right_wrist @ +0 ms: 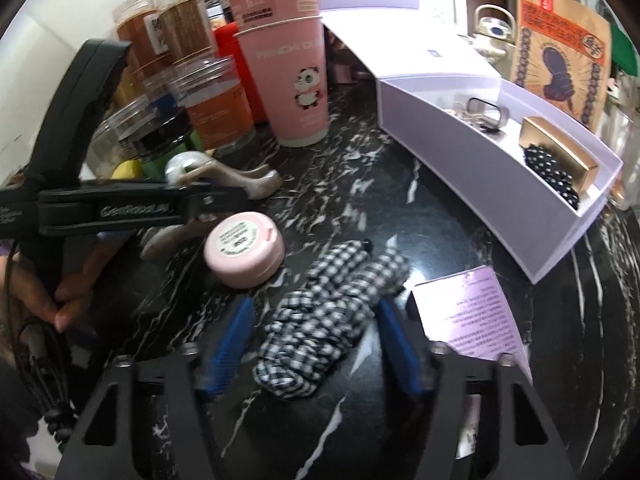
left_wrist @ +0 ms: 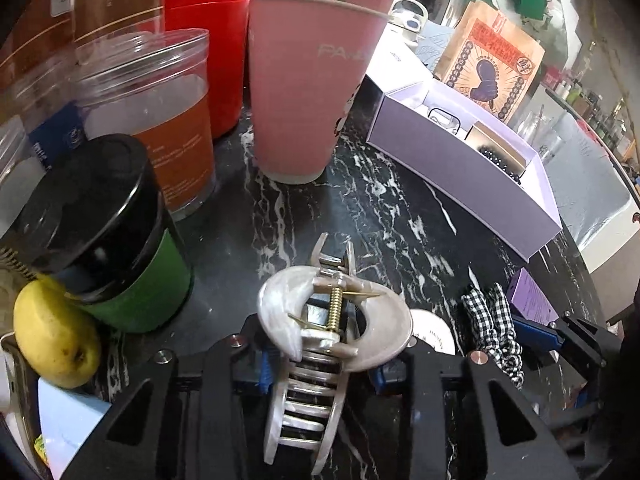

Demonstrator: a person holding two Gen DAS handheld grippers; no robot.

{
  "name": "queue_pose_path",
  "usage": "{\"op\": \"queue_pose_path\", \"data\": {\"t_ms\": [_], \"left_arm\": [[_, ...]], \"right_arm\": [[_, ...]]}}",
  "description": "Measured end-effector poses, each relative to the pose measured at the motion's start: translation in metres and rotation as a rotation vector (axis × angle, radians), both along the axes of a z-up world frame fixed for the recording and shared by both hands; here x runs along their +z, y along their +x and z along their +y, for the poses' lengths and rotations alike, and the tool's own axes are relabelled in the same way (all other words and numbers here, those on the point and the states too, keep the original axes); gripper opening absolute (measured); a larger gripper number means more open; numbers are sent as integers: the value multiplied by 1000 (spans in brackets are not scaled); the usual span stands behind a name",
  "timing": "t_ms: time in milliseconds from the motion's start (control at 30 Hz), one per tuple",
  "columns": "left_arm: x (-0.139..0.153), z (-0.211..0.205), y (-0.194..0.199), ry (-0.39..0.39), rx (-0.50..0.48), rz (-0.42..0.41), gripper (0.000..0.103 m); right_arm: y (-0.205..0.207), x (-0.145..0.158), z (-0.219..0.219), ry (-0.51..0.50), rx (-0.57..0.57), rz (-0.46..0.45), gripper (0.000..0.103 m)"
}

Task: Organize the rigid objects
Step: 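Grasp the beige claw hair clip with the left tool while the right tool grasps the gingham scrunchie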

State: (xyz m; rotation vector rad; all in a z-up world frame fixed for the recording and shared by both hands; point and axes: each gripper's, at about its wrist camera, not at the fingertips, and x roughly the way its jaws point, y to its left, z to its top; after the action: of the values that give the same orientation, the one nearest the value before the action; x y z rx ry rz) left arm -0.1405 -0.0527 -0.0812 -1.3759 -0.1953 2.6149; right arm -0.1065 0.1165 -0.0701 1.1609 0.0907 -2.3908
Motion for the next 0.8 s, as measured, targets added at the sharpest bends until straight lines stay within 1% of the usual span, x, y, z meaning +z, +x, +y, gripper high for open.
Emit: {"op": "queue_pose_path", "data": {"t_ms": [33, 67, 100, 200, 300, 433, 567, 667, 800], "left_arm": [[0, -1, 2, 1, 3, -3, 35], [0, -3, 5, 4, 7, -7, 35], [0, -4, 7, 9, 8, -9, 35], [0, -8, 16, 39, 11, -19, 35], [0, -8, 25, 27, 14, -22, 35], [-1, -7, 36, 41, 13, -28, 35], [0, -2, 49, 28, 17, -36, 35], [2, -1, 57, 23, 36, -47, 35], [3, 3, 66, 29, 34, -59, 35]], "right_arm": [[-1, 0, 1, 3, -11, 1, 43], [-2, 0, 3, 1, -16, -2, 41], [-2, 0, 4, -4, -17, -6, 37], [-1, 0, 5, -4, -12, -14, 33], [4, 1, 5, -1, -12, -21, 31], [14, 1, 8, 7, -14, -19, 31], [24, 1, 11, 22, -7, -16, 31], [31, 1, 15, 18, 3, -18, 31], [40, 1, 23, 5, 3, -27, 31]]}}
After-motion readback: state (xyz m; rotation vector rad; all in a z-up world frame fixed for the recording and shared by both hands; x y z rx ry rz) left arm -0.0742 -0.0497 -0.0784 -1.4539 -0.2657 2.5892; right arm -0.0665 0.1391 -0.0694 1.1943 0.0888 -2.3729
